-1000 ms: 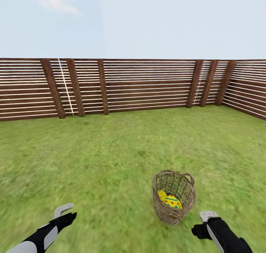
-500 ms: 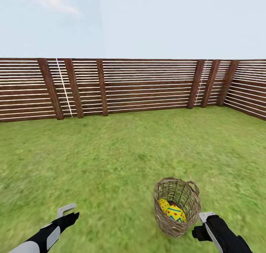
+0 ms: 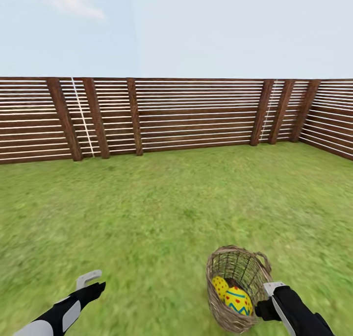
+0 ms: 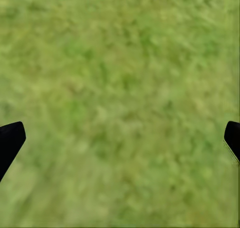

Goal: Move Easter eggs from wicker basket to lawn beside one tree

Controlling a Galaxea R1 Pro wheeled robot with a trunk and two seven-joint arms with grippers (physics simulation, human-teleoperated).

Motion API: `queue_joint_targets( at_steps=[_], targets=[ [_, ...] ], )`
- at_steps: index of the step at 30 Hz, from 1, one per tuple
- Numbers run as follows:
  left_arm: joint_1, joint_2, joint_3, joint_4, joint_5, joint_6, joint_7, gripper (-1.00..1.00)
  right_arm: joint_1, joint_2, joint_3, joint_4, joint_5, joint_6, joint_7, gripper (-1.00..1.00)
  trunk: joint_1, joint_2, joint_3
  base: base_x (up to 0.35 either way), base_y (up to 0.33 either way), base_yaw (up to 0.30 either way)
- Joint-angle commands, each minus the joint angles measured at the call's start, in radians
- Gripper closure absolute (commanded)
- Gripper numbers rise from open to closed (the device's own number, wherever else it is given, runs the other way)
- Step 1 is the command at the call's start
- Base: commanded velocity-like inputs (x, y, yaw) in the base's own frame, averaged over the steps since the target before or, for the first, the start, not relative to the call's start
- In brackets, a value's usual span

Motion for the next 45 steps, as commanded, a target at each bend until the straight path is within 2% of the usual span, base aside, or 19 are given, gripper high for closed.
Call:
queue_joint_targets(
  at_steps=[1, 13, 30, 37, 45],
  targets=[
    [-0.001, -0.001, 0.008, 0.002, 0.002, -0.002, -0.006, -1.0, 0.0, -0.001, 0.002, -0.001, 0.008, 0.005, 0.007, -1.0, 0.001, 0.0, -0.001, 0.33, 0.0, 0.0],
    [-0.001, -0.005, 0.007, 0.003, 0.002, -0.002, -0.007, -1.0, 0.0, -0.001, 0.002, 0.003, 0.009, 0.005, 0.007, -1.0, 0.001, 0.0, -0.001, 0.327, 0.0, 0.0],
    [-0.001, -0.01, 0.007, 0.005, 0.002, -0.002, -0.007, -1.0, 0.0, 0.002, 0.002, 0.005, 0.009, 0.005, 0.006, -1.0, 0.001, 0.0, -0.001, 0.231, 0.0, 0.0],
    [-0.001, -0.011, 0.007, 0.008, 0.001, -0.002, -0.007, -1.0, 0.0, 0.002, 0.002, 0.005, 0.009, 0.005, 0.005, -1.0, 0.001, 0.0, -0.001, 0.043, 0.032, 0.0],
    [-0.001, -0.012, 0.007, 0.009, 0.0, -0.001, -0.007, -1.0, 0.0, 0.001, 0.002, 0.005, 0.009, 0.005, 0.004, -1.0, 0.001, 0.0, -0.001, -0.057, 0.295, 0.0]
  ],
)
